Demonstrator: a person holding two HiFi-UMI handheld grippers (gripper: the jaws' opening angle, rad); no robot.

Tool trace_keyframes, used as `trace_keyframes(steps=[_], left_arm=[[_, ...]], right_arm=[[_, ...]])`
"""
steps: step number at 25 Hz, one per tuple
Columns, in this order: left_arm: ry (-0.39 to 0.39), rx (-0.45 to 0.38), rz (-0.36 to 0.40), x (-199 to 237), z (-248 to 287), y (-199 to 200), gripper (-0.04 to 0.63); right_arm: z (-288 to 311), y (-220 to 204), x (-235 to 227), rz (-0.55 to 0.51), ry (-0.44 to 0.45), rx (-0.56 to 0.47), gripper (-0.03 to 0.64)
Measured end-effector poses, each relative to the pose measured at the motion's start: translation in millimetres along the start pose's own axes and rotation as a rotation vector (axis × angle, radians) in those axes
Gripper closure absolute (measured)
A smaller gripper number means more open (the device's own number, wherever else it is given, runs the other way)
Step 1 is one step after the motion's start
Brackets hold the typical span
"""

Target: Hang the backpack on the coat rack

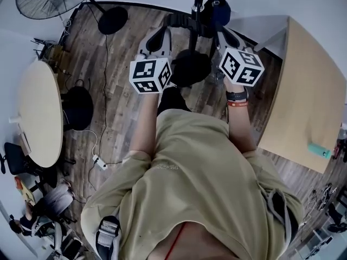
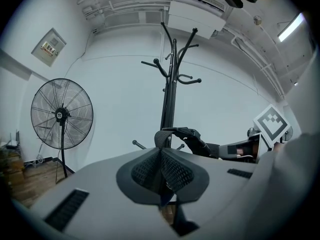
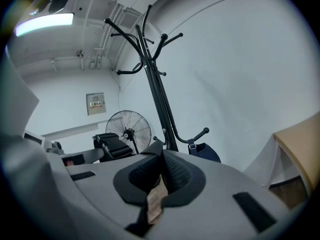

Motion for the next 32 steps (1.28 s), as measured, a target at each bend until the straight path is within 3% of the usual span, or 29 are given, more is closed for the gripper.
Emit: trace_keyframes(steps=[17,32], left_arm=[[-0.023,0.024,-0.011,38,71,11,0.571],[-0.044,0.109,0.020,38,109,-17,0.571]], right_arm=[[63,27,-28,0.044,-0.028,0.003,0.600],[89,1,-50,0.030,-0.100,0.063,0.600]])
Point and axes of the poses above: the fingertips, and each gripper's own axes: z forward along the fingers, x to its left, y out of its top, the point moved 2 cm from there along -z, backward along the fingers, and after that the axes turned 13 degrees about x, right-handed, at the moved point
